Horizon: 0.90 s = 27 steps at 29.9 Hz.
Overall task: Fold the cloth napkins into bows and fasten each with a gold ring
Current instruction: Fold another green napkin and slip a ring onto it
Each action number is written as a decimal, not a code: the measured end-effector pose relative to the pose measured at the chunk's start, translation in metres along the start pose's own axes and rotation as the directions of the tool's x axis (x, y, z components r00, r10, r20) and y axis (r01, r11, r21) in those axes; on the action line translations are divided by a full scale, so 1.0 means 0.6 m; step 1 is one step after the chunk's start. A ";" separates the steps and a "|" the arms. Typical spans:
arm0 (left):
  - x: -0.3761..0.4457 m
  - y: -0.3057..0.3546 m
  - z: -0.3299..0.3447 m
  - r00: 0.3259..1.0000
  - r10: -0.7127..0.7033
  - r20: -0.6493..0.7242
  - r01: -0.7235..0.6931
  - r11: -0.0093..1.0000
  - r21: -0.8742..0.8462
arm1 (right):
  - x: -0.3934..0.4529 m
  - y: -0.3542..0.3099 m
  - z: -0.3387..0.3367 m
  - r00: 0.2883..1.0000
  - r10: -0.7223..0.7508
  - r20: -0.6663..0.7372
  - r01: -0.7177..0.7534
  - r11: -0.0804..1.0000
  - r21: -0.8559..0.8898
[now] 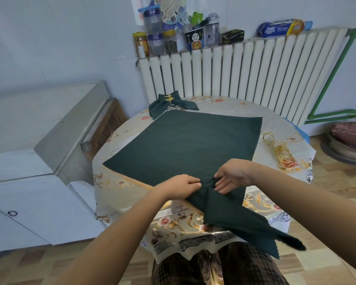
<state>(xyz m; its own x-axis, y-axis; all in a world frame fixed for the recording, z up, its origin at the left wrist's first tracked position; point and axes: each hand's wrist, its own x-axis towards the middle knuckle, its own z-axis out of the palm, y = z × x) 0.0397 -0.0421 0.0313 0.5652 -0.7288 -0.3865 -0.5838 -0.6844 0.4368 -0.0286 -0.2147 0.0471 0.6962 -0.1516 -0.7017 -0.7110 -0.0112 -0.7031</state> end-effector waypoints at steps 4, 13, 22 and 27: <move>0.000 0.006 -0.014 0.994 -0.104 0.042 0.112 0.961 -0.253 | -0.007 0.005 -0.010 0.989 -0.023 0.144 -0.022 0.953 0.302; 0.015 0.045 -0.002 0.988 -0.142 0.059 0.129 0.973 0.190 | -0.024 0.014 -0.002 0.985 -0.085 0.151 0.049 0.973 0.225; -0.002 0.024 -0.002 0.995 -0.083 0.063 0.068 0.976 0.207 | 0.004 0.051 0.009 0.878 -0.465 -0.115 0.274 0.685 -0.675; -0.002 0.021 0.039 0.956 -0.116 -0.268 0.148 0.983 0.104 | 0.035 0.090 0.020 0.725 -0.664 -0.180 0.324 0.560 -0.763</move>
<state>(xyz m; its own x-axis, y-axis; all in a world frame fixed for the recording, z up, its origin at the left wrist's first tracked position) 0.0182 -0.0507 0.0184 0.7644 -0.6123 -0.2022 -0.5513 -0.7832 0.2875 -0.0514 -0.2065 -0.0070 0.9596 -0.2807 -0.0210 -0.2483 -0.8091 -0.5327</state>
